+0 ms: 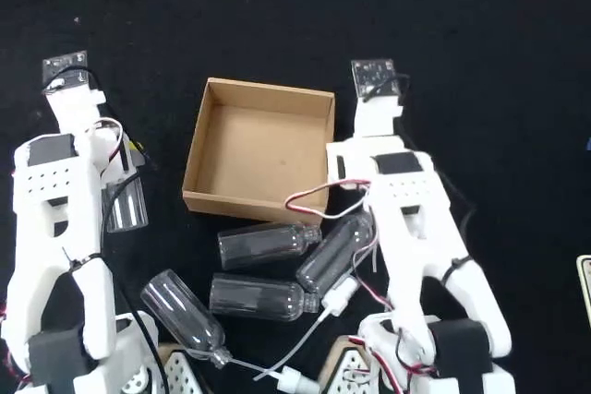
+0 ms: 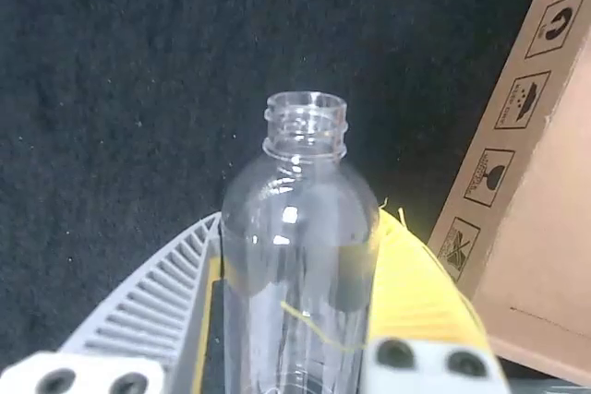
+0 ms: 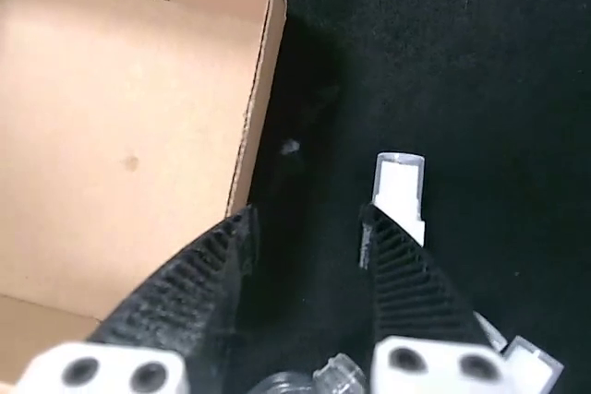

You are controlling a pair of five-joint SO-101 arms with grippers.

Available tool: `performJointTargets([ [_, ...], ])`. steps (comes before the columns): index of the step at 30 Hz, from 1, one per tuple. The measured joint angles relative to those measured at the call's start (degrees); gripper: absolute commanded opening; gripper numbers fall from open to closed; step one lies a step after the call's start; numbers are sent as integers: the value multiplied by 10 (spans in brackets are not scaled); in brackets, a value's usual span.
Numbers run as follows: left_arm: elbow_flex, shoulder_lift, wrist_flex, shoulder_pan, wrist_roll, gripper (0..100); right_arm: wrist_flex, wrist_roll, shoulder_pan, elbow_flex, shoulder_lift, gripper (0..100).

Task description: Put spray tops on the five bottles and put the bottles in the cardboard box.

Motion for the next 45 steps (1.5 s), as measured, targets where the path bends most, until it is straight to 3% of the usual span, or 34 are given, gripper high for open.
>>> performJointTargets([
  [10, 9, 0, 0, 0, 0, 87, 88, -36, -47, -69, 9, 171],
  [20, 13, 0, 0, 0, 0, 87, 16, -60, -37, -39, 82, 164],
  [22, 13, 0, 0, 0, 0, 87, 5, -59, -39, -39, 103, 119],
  [25, 13, 0, 0, 0, 0, 87, 4, -14, -27, -45, 126, 7],
  [35, 23, -4, 0, 0, 0, 87, 0, 150, 27, -140, 207, 11],
  [45, 23, -4, 0, 0, 0, 87, 3, 74, 29, -147, 227, 11],
])
